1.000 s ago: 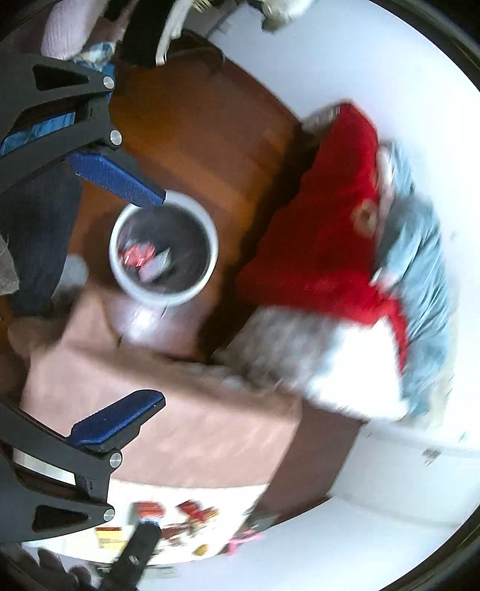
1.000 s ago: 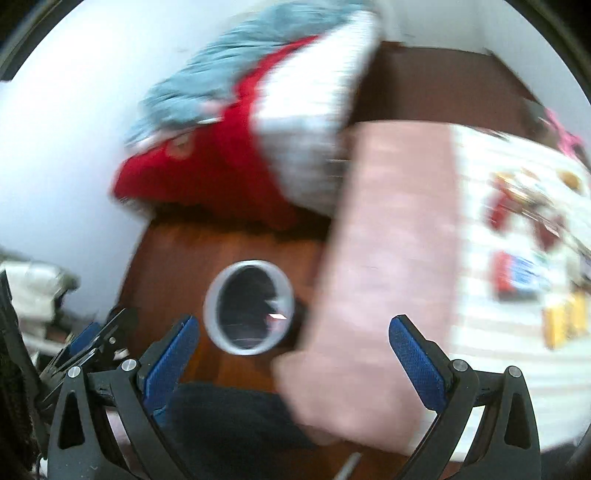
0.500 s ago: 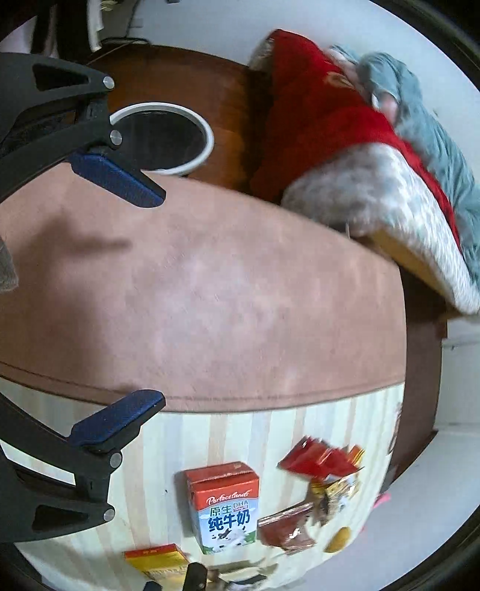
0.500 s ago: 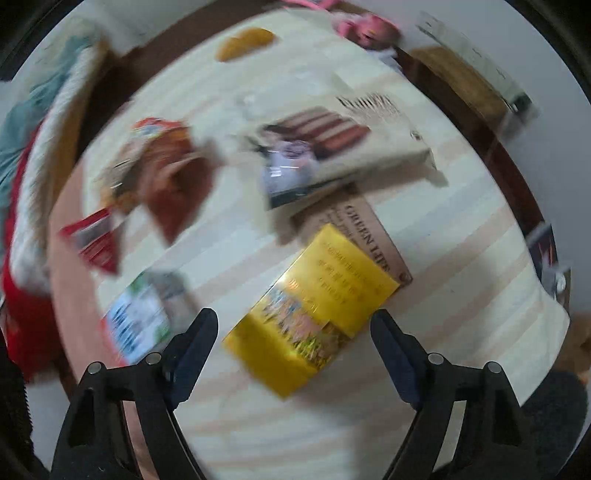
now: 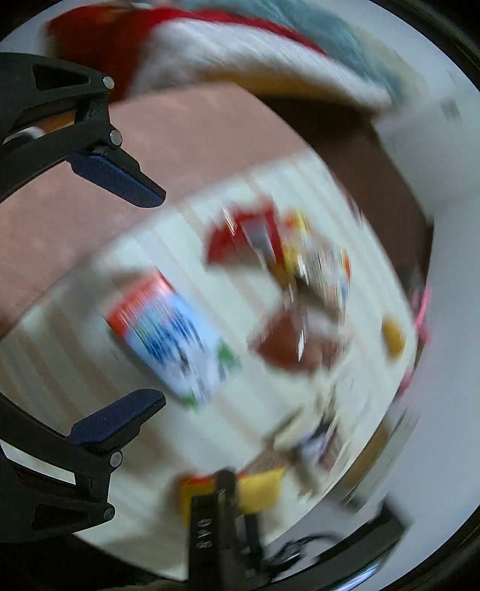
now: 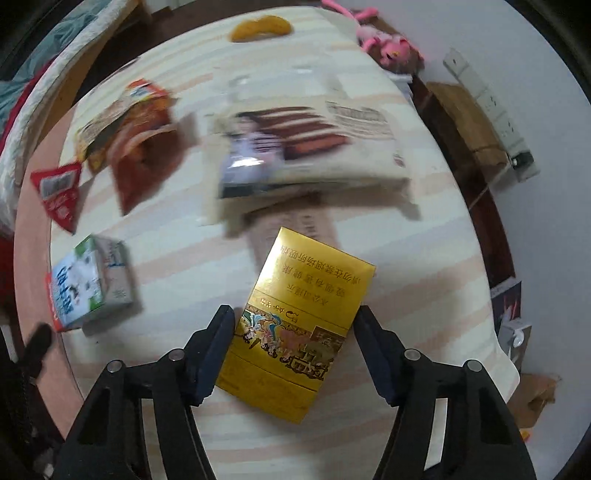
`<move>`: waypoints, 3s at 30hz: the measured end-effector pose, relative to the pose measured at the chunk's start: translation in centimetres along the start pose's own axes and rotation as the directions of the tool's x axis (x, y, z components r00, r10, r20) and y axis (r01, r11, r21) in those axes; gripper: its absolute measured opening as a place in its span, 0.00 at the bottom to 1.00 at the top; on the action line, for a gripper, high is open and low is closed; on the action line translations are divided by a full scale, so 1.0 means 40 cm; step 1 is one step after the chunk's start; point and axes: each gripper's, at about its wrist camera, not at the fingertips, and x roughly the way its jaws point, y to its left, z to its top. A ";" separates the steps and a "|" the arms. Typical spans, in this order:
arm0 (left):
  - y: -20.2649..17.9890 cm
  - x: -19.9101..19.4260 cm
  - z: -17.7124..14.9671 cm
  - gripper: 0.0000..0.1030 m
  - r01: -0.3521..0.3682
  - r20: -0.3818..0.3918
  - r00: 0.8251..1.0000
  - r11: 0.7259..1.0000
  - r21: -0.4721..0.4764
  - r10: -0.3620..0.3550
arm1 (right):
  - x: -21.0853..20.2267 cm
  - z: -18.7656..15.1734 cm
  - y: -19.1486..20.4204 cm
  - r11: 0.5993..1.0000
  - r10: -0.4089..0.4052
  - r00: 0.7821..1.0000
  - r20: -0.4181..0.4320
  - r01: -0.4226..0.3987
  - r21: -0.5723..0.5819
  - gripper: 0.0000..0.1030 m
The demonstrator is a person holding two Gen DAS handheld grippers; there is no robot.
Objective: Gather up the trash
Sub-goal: 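Grasp the milk carton with the left tool while the right tool grasps the yellow pack, then carry both items over the white bin and open both tools to drop them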
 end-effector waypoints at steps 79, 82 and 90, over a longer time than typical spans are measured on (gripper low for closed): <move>0.693 -0.407 -1.025 0.47 -0.099 -0.022 0.979 0.377 -0.921 0.203 | -0.276 -0.572 1.138 0.604 0.416 0.905 -0.087 -0.346 -0.718 0.60; 0.752 -0.304 -1.075 0.47 -0.071 -0.038 0.994 0.358 -0.931 0.098 | -0.176 -0.570 1.212 0.609 0.363 0.919 -0.152 -0.357 -0.708 0.60; 0.828 -0.092 -1.180 0.49 -0.038 -0.062 0.994 0.254 -0.966 -0.085 | 0.058 -0.556 1.344 0.642 0.255 0.923 -0.289 -0.385 -0.663 0.60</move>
